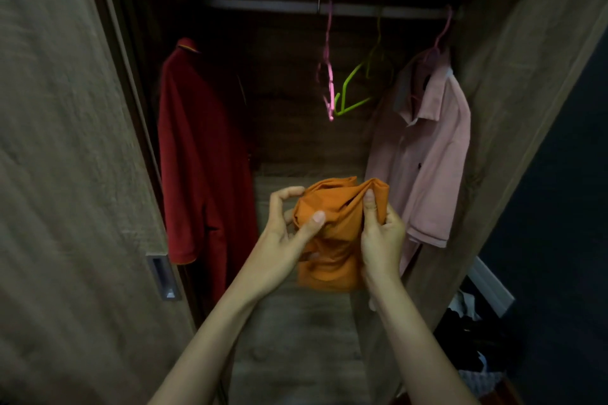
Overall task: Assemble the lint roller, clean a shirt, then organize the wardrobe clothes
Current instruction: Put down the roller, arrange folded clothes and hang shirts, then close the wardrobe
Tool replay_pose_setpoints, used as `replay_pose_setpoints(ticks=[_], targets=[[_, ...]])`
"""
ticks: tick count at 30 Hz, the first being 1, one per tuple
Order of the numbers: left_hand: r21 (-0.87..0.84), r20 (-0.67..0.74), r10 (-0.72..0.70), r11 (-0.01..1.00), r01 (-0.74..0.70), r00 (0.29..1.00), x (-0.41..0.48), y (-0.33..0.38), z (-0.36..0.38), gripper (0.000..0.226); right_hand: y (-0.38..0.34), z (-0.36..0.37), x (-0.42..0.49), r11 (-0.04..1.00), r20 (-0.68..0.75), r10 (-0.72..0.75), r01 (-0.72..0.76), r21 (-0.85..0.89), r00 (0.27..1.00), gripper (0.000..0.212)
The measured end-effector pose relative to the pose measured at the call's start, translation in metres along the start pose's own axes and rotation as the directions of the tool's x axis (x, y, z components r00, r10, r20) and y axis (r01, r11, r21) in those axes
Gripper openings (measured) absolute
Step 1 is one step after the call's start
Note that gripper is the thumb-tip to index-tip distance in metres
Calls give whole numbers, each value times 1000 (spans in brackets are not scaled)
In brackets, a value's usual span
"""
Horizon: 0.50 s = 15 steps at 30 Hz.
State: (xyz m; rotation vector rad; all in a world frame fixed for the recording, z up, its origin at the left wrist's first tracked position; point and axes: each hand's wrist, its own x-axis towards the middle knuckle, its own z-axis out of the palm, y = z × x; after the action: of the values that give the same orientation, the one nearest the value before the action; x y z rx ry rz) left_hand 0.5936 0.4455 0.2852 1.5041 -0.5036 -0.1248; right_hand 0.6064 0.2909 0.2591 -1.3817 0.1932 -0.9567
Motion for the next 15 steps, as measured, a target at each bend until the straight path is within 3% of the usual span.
replay_pose_setpoints(ticks=[3, 8, 15], targets=[[75, 7, 104, 992, -104, 995, -4, -3, -3, 51, 0, 0, 3, 1000, -20, 22, -22, 16, 1000, 28], [324, -102, 261, 921, -217, 960, -2, -10, -4, 25, 3, 2, 4, 999, -52, 32, -31, 26, 998, 26], [613, -217, 318, 780, -125, 923, 13, -6, -13, 21, 6, 2, 0, 998, -59, 48, -45, 37, 997, 28]])
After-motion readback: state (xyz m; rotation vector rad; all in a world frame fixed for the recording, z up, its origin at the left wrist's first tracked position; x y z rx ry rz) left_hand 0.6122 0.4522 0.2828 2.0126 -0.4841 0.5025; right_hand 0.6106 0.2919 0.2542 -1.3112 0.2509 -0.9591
